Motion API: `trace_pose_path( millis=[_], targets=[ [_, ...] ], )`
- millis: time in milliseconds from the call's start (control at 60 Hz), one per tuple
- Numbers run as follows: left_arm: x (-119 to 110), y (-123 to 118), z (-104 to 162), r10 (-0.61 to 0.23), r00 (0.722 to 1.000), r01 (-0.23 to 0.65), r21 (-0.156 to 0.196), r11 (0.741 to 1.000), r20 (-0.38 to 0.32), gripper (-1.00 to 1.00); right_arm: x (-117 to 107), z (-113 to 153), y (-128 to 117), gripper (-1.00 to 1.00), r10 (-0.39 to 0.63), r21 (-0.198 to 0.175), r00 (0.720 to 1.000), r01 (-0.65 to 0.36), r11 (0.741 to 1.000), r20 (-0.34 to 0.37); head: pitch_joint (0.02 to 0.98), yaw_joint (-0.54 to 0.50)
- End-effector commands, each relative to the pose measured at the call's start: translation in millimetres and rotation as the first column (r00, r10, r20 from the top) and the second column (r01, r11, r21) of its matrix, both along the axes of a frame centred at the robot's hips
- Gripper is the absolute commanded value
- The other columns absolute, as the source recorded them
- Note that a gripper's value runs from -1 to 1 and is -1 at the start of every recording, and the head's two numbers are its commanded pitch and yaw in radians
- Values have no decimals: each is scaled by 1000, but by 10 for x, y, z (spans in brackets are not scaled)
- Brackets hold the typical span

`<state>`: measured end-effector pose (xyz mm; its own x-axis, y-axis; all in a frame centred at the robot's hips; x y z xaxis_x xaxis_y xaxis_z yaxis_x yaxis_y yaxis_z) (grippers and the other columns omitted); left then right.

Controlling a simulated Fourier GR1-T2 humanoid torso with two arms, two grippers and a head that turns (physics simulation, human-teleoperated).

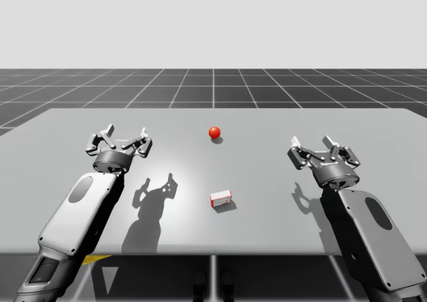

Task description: Watch the red light. When it turns green, pick up the object.

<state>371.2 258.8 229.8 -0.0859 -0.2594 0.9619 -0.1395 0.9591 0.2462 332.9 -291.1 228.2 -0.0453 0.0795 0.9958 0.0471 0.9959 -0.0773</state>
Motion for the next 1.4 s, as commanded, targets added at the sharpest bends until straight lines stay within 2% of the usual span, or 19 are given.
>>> trace_pose_path(
  millis=[17, 100, 567, 867, 933, 1033, 1100, 1133, 1200, 1283, 1400],
  targets=[
    [3, -1, -2, 0, 1000, 0, 0, 1000, 0, -1000, 1, 2, -4, -1000, -1, -1, 1000, 1, 1000, 1, 596, -8],
    [4, -3, -3, -2, 1000, 2, -2, 1000, -1, -1000, 3, 5, -6, -1000, -1, 0, 1000, 1, 1000, 3, 616, -10],
    [8, -6, 5, -7, 1000, 7, -1, 1000, -3, -1000, -1, 10, 6, -1000, -2, -10, 1000, 2, 1000, 5, 857, -33],
    [-2, -12, 20, -9, 1000, 9, 0, 1000, -1, -1000, -24, 34, 52, -1000, 9, 1, 1000, -9, 1000, -1, 888, -41],
    [-3, -14, 22, -9, 1000, 9, -1, 1000, 0, -1000, -43, 53, 78, -1000, 22, 13, 1000, -22, 1000, -9, 887, -45],
    [-6, -16, 23, -8, 1000, 8, -2, 1000, 0, -1000, -154, 115, 176, -1000, 47, 27, 998, -46, 999, -38, 888, -45],
    [-6, -21, 17, -8, 1000, 8, -2, 1000, -2, -1000, -262, 143, 253, -1000, 55, 18, 998, -54, 998, -42, 893, -45],
    [-5, -23, 15, -8, 1000, 8, -1, 1000, -3, -1000, -310, 152, 284, -1000, 78, 43, 996, -76, 996, -49, 893, -46],
    [-4, -28, 10, -10, 1000, 10, -1, 1000, -5, -1000, -467, 150, 414, -1000, 76, 23, 995, -75, 997, -71, 893, -49],
    [-2, -30, 8, -11, 1000, 11, -1, 1000, -5, -1000, -674, 125, 600, -1000, 106, 74, 992, -101, 992, -74, 892, -48],
    [0, -34, 0, -12, 1000, 12, 1, 1000, -10, -1000, -886, 58, 791, -1000, 161, 106, 984, -152, 983, -83, 891, -45]
  ],
)
